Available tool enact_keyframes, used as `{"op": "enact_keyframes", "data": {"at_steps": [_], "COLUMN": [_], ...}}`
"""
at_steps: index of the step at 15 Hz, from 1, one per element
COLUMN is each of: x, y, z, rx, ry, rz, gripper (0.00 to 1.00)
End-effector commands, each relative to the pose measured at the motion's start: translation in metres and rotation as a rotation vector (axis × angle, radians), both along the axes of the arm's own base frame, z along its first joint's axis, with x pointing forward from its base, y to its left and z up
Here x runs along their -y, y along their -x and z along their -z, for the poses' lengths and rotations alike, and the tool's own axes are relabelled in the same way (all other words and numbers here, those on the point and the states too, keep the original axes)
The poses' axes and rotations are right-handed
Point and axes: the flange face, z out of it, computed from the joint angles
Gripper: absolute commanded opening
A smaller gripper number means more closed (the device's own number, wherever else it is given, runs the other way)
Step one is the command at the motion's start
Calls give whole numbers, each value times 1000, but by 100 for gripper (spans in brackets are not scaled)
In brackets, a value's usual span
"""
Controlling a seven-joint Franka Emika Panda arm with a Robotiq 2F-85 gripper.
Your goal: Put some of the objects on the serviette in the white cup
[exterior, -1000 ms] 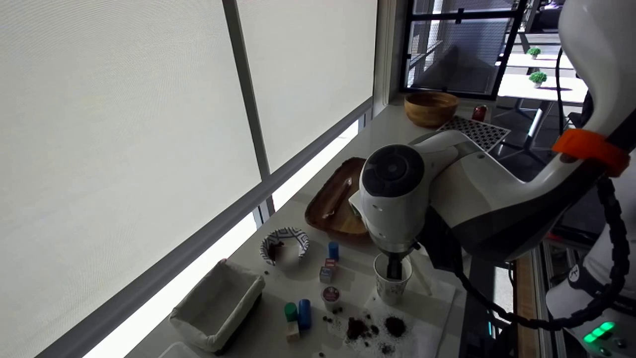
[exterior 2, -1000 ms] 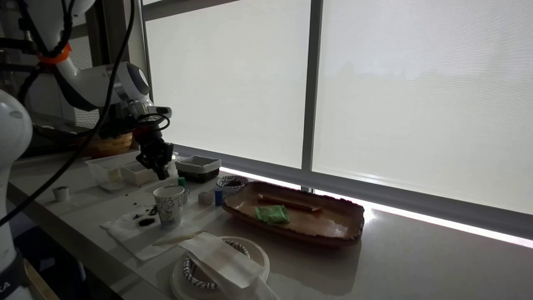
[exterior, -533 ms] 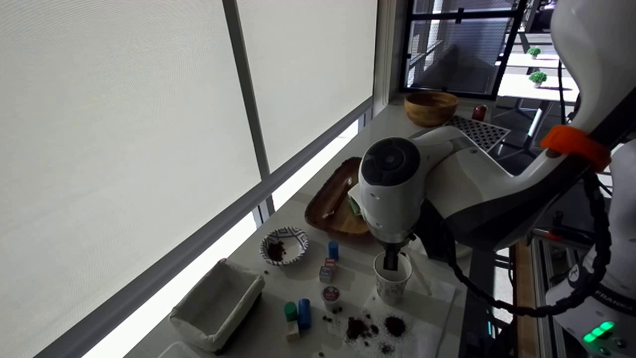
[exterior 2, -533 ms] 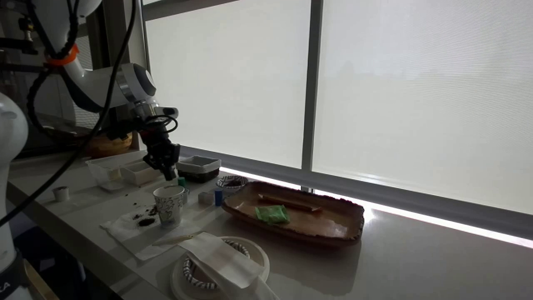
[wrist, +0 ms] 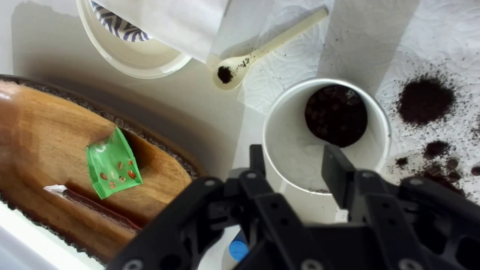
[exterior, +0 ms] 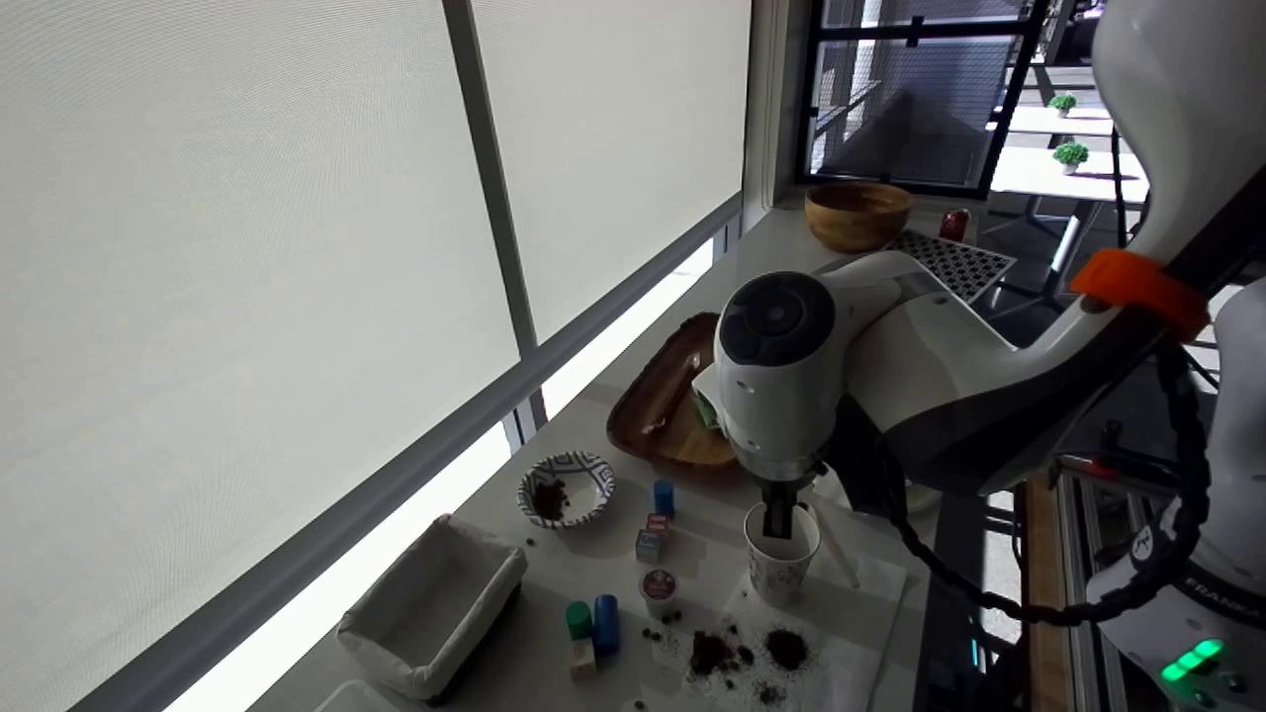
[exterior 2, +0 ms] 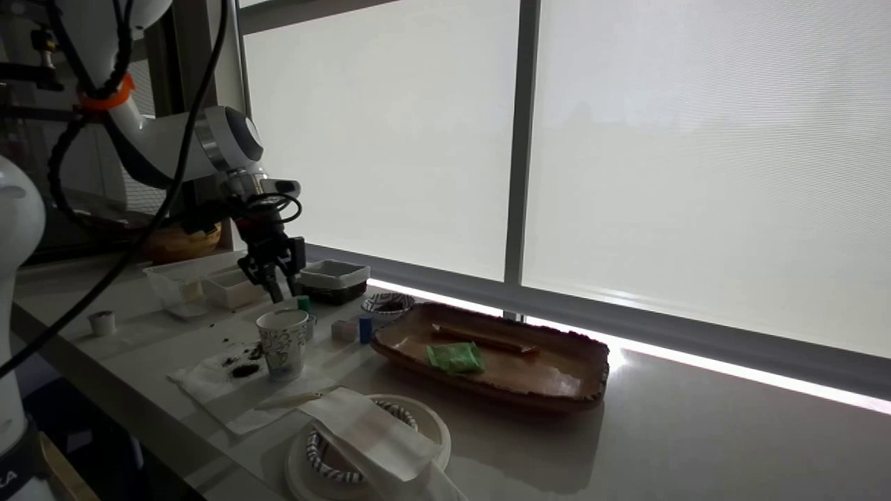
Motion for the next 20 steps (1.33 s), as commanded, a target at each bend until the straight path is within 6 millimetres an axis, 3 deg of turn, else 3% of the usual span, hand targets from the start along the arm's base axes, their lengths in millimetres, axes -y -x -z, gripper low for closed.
{"op": "enact_keyframes", "data": {"at_steps": [1, 4, 8, 13, 20], "x": [-3, -17, -52, -77, -82], "y": [0, -2, 4, 16, 12], "z": [0, -3, -6, 26, 83], "rx": [4, 13, 42, -30, -150], "ry": [-35, -121, -288, -363, -323], "rz": [-32, -97, -262, -415, -450], "gripper": [78, 99, 100, 100, 100]}}
